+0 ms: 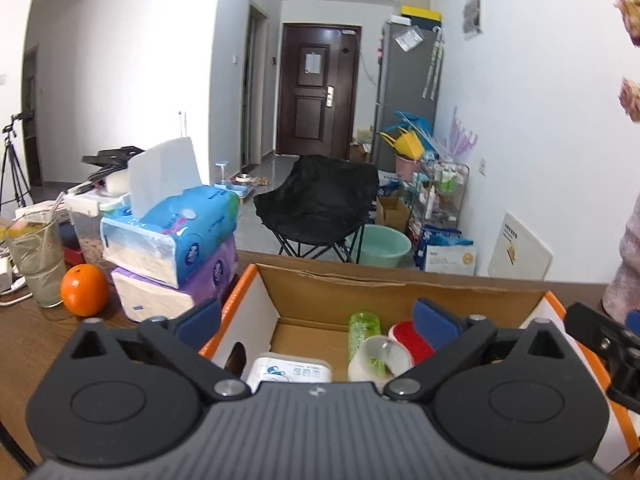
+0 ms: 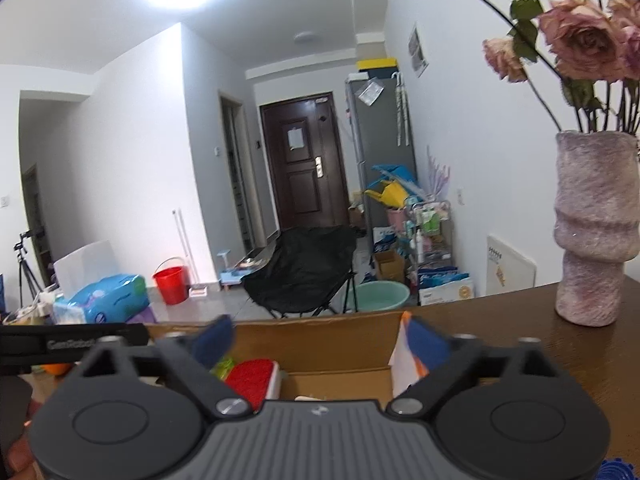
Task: Organize rigid objects
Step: 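Open both grippers to drop the tape roll and charger cube into the box, then withdraw both tools from the box back over the table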
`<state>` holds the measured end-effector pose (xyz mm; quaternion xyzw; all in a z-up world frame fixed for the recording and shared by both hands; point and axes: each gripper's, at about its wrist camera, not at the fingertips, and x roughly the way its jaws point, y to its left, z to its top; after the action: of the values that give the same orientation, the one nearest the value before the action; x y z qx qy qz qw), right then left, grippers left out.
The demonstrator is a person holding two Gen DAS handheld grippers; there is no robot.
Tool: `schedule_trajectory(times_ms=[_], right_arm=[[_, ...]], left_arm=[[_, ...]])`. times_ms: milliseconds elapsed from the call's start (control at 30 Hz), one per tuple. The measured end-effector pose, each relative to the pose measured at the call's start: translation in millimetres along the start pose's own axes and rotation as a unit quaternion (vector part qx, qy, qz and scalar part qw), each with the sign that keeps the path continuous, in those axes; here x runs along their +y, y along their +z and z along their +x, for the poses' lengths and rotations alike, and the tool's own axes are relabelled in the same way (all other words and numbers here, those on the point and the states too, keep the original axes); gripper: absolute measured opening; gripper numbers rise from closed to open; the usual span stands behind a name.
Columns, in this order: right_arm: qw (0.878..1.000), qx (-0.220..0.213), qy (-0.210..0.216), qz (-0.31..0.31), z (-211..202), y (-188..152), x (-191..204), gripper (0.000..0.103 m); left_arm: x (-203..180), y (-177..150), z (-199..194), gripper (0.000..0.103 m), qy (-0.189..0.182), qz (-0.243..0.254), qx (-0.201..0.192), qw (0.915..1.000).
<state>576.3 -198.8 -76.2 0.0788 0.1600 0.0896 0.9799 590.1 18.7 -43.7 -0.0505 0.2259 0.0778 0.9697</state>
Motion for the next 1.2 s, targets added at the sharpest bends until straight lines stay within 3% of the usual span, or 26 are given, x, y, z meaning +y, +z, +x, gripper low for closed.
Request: schedule_trajectory(times_ms=[733, 1200], right_arm=[[1.000, 0.005, -0.011, 0.007, 0, 1, -2, 0.103], [1.000, -0.004, -0.019, -0.012, -22, 11, 0, 0.103]], left_arm=[[2, 0, 4, 0.103, 0.012, -0.004, 0.010, 0.9999], [-5, 1, -23, 0.103, 0.015, 0.006, 0.011, 0.9998]])
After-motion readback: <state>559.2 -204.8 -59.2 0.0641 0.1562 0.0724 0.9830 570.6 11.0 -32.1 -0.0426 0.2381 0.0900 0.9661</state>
